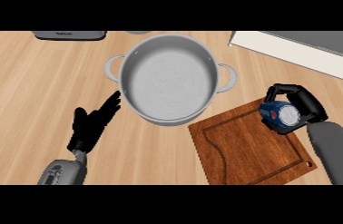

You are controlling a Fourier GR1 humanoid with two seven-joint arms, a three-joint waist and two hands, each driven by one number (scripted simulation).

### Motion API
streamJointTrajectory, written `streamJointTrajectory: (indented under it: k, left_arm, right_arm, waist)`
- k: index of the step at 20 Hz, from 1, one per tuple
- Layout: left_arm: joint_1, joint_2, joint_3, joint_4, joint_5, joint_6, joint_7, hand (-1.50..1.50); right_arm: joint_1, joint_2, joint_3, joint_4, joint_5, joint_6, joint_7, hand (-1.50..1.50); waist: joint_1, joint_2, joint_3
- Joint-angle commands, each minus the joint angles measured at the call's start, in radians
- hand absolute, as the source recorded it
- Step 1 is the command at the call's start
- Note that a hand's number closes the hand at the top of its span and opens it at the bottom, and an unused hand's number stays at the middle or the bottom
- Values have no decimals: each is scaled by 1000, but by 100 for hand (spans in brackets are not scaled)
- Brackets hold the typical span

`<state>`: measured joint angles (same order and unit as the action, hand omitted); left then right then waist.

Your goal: Pick the can from the cutting board and place it in the pot

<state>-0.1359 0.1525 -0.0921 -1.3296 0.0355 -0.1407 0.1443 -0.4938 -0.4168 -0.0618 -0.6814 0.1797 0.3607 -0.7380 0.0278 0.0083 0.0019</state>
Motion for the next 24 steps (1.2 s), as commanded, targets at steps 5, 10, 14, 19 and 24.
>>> streamJointTrajectory:
  k: [5,10,14,19,24]
  left_arm:
    - [108,23,14,-100,6,-12,2,0]
    - [32,6,31,-30,-10,-5,13,0]
    - [104,-23,-14,-101,-20,-1,20,0]
    - [32,-18,23,-15,-21,-5,0,0]
    - [56,13,36,-19,-14,-44,-27,0]
  right_arm:
    - [-75,-2,29,-134,70,-91,27,150]
    - [-110,39,46,-226,115,-161,112,150]
    - [-197,59,74,-335,138,-149,331,150]
    - [-283,119,131,-431,194,-157,507,150]
    - [-400,168,206,-392,284,-134,622,150]
  waist:
    - [-24,-13,-2]
    - [-28,-10,-2]
    - [-23,-12,-2]
    - [-27,-10,-3]
    - [-19,-8,-3]
